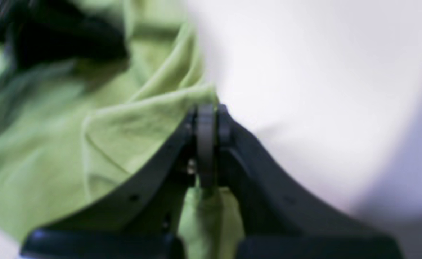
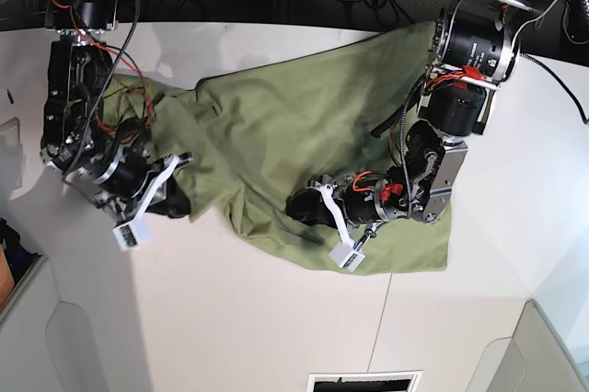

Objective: Layout the t-shirt on the table in an organized manner, then fold the t-shirt properly

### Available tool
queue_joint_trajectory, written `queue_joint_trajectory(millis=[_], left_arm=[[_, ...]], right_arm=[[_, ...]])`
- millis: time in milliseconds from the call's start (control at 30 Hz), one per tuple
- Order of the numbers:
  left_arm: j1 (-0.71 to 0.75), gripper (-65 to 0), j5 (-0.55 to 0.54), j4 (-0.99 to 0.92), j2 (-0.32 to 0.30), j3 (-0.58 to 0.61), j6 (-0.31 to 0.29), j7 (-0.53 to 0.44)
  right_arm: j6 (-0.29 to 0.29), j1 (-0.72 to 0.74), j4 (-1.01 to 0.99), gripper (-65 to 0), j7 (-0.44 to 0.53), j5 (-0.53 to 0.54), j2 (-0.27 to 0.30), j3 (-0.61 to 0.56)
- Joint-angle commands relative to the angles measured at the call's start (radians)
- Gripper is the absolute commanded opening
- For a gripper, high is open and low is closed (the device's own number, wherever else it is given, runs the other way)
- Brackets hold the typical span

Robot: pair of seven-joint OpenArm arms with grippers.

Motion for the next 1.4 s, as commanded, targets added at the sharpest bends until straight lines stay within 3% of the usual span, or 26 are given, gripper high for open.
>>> queue_joint_trajectory(millis=[0, 267, 400, 500, 533, 567, 633, 833, 1000, 1067, 1167, 1200, 1367], left_arm=[[0.000, -46.6, 0.055, -0.005, -0.012, 0.002, 0.029, 0.103], [0.026, -46.6, -0.087, -0.002, -0.011, 0.002, 0.029, 0.201], [0.045, -46.6, -0.109, -0.002, -0.011, 0.002, 0.029, 0.226], [0.057, -46.6, -0.132, -0.002, -0.011, 0.002, 0.029, 0.243], [0.058, -46.6, -0.142, -0.002, -0.011, 0.002, 0.029, 0.248], [0.060, -46.6, -0.150, -0.002, -0.011, 0.002, 0.029, 0.253], [0.059, -46.6, -0.163, -0.002, -0.011, 0.002, 0.029, 0.267], [0.059, -46.6, -0.215, -0.002, -0.022, 0.002, 0.029, 0.341], [0.059, -46.6, -0.356, 0.005, -0.080, 0.002, 0.029, 0.421], [0.059, -46.6, -0.398, 0.022, -0.107, 0.002, 0.029, 0.447], [0.059, -46.6, -0.471, 0.066, -0.140, 0.002, 0.029, 0.517], [0.059, -46.6, -0.500, 0.085, -0.148, 0.002, 0.029, 0.544], [0.062, -46.6, -0.598, 0.158, -0.170, 0.002, 0.029, 0.683]], right_arm=[[0.009, 0.042, 0.021, -65.0, 0.034, 0.002, 0.006, 0.024], [0.002, 0.173, -0.047, -65.0, 0.157, -0.150, 0.074, 0.061], [-0.041, 0.216, -0.148, -65.0, 0.217, -0.192, 0.105, 0.061], [-0.054, 0.225, -0.201, -31.5, 0.219, -0.184, 0.105, 0.062], [-0.055, 0.222, -0.206, -23.9, 0.212, -0.168, 0.105, 0.062], [-0.071, 0.218, -0.207, -20.2, 0.195, -0.148, 0.106, 0.063], [-0.105, 0.216, -0.206, -20.4, 0.137, -0.105, 0.106, 0.063], [-0.094, 0.168, -0.172, -20.5, -0.006, 0.059, 0.101, 0.094], [-0.094, 0.032, -0.102, -20.7, -0.003, 0.076, 0.098, 0.106], [-0.095, -0.019, -0.098, -31.5, 0.021, 0.066, 0.098, 0.113], [-0.096, -0.076, -0.098, -62.1, 0.037, 0.067, 0.098, 0.155], [-0.095, -0.086, -0.098, -65.0, 0.043, 0.067, 0.098, 0.174], [-0.081, -0.102, -0.102, -65.0, 0.067, 0.103, 0.098, 0.243]])
